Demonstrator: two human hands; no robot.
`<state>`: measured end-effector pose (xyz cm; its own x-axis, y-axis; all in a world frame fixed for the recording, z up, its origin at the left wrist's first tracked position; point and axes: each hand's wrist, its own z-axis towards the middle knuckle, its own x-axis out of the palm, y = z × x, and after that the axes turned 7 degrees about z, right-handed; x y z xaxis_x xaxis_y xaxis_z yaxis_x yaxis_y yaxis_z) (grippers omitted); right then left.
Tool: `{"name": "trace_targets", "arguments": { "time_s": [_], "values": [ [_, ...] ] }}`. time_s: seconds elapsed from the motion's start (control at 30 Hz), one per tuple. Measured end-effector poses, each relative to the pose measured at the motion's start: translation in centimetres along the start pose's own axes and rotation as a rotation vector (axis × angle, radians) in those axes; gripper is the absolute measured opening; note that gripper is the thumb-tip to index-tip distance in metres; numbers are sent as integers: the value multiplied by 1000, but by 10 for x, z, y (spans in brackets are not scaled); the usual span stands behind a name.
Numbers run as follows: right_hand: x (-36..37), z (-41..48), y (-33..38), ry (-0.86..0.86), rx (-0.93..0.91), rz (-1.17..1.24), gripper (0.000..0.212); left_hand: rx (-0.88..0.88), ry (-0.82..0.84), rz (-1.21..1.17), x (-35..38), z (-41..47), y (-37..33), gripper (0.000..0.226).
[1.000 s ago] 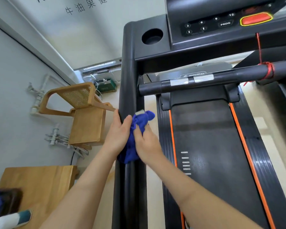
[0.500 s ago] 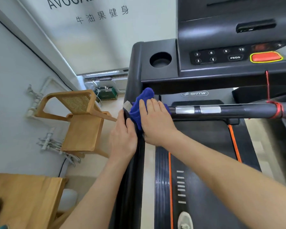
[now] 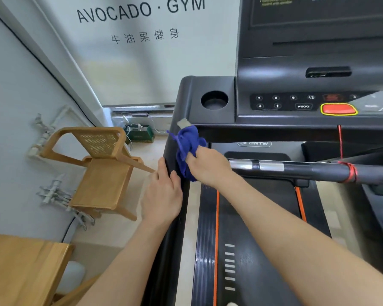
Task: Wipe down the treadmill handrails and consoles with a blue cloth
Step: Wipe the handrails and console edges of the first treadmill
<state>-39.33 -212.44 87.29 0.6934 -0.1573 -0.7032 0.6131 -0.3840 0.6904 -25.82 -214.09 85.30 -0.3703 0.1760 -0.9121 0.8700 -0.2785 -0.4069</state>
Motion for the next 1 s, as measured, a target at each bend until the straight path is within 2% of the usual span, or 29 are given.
{"name": "trace_targets", "arguments": {
  "time_s": [0.07,0.13,0.2,0.27,0.33,0.4,0.43,0.5,0.57,0.6,0.63,0.7,0.77,0.8,0.9,1.0],
  "values": [
    [17,26,14,-29,78,7,46,-25,26,13,-1,1,-1,52],
    [26,52,23,-71,236,86,65,-43,49,43,-1,2,-2,55],
    [22,72,24,-10,393,222,78,-47,49,52,0,3,-2,56],
    [11,83,20,128,416,347,79,-34,31,52,1,1,-1,57],
    [0,88,13,180,444,508,79,-19,16,53,1,1,1,57],
    [-7,86,12,197,485,570,82,-28,24,52,1,1,0,57],
    [-6,81,14,178,463,513,80,-34,27,53,0,2,0,58],
    [6,62,19,45,337,211,70,-25,25,59,0,1,0,58],
    [26,35,22,-190,130,-67,46,-3,38,50,-2,1,-1,58],
    [35,22,20,-259,28,-73,35,6,58,36,-3,3,-1,57],
    [41,17,16,-284,-69,-12,37,4,93,7,-4,7,1,55],
    [42,23,8,-215,-212,150,59,-24,168,-99,-8,19,4,44],
    [36,40,5,-159,-284,137,68,-52,172,-199,-12,36,2,25],
    [33,52,5,-147,-287,75,70,-61,142,-248,-13,45,-1,20],
    [24,77,9,-171,-275,-180,71,-66,52,-362,-9,66,-13,26],
    [10,106,12,-167,-253,-446,69,-11,37,-311,1,73,-16,27]
  ]
}}
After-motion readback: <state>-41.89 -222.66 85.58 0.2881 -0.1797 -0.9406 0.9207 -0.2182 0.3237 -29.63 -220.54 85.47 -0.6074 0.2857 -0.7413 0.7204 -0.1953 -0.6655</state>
